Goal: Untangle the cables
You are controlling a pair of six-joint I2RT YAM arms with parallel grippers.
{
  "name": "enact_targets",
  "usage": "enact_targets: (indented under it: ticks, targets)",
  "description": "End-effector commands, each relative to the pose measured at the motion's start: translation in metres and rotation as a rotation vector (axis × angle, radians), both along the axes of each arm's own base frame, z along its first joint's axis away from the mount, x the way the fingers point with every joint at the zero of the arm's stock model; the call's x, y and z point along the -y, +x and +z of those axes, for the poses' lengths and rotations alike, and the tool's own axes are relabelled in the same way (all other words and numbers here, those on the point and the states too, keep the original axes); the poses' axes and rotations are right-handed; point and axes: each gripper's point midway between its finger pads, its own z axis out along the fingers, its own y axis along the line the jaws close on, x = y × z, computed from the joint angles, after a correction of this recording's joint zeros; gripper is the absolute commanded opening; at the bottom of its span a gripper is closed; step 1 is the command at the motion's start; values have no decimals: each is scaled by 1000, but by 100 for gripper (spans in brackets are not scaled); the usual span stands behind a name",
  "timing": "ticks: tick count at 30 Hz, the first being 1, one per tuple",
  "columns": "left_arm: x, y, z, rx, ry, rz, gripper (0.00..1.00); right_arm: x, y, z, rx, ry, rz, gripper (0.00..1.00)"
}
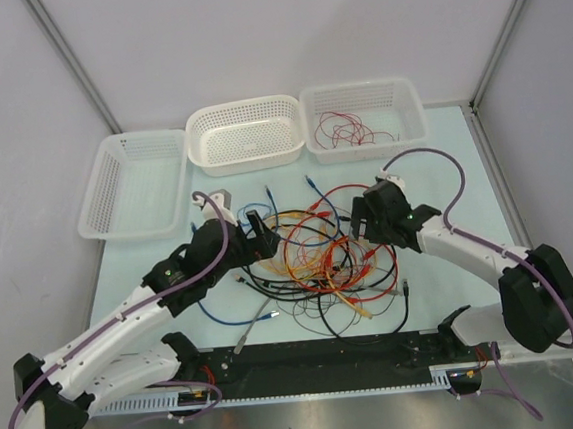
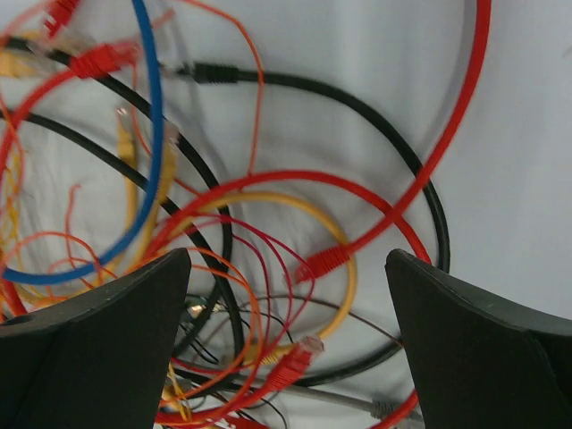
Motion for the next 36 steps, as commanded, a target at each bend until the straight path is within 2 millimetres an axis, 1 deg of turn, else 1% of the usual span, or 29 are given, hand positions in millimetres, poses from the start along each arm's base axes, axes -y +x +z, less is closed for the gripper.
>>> enact_targets:
  ticks: [1,4,7,8,11,12,14,15,18,19,21,24,25,26,27,28,31,32,33,34,35,36]
  targets:
    - [-6,-2,-12,-31,2,30,100,-2,-8,8,34,74,-26,94]
    - [-3,-4,-20,-54,9,18,99,-6,-15,3,35,108,-7,87]
    - [0,-6,-27,-73,5,7,100,-14,-21,-3,38,131,35,79]
    - [3,-6,-27,-76,-4,-3,99,-17,-21,-8,36,129,47,74]
    - [7,-7,-30,-90,-4,-19,100,-28,-21,-16,28,120,91,69]
    - [7,-7,-31,-91,-4,-21,100,-31,-24,-27,-5,115,104,68]
    - [8,-8,-30,-94,-3,-25,100,-36,-24,-34,-18,115,118,67]
    - [7,-8,-31,-96,-3,-23,100,-37,-25,-41,-34,108,123,67]
    - [5,-9,-30,-93,-3,-20,100,-41,-25,-49,-45,101,134,62]
    - [5,-10,-31,-94,-4,-21,100,-41,-26,-54,-57,91,137,61]
    - [3,-10,-30,-91,-6,-16,100,-40,-26,-56,-61,83,135,49]
    - [2,-11,-31,-91,-5,-11,100,-42,-24,-45,-23,85,148,30]
    - [2,-11,-31,-93,-5,-11,100,-43,-22,-34,11,99,156,22]
    - [2,-11,-30,-91,-6,-14,100,-44,-22,-28,27,105,157,4]
    - [2,-10,-30,-90,-7,-11,100,-42,-20,-22,46,103,149,0]
    - [3,-10,-30,-91,-5,-11,100,-43,-18,-1,100,132,150,0]
    - [3,-8,-23,-76,-4,-10,100,-46,-24,36,175,159,169,0]
    - [0,-6,-22,-69,3,-1,100,-49,-22,74,264,202,176,0]
    - [0,-4,-17,-54,5,1,99,-56,-29,92,303,216,210,0]
    - [-2,-3,-14,-41,9,5,100,-57,-33,108,334,227,223,0]
    - [-3,-1,-9,-23,9,15,100,-59,-37,150,429,280,238,0]
    - [-5,1,-3,-2,8,18,100,-67,-48,168,466,307,279,0]
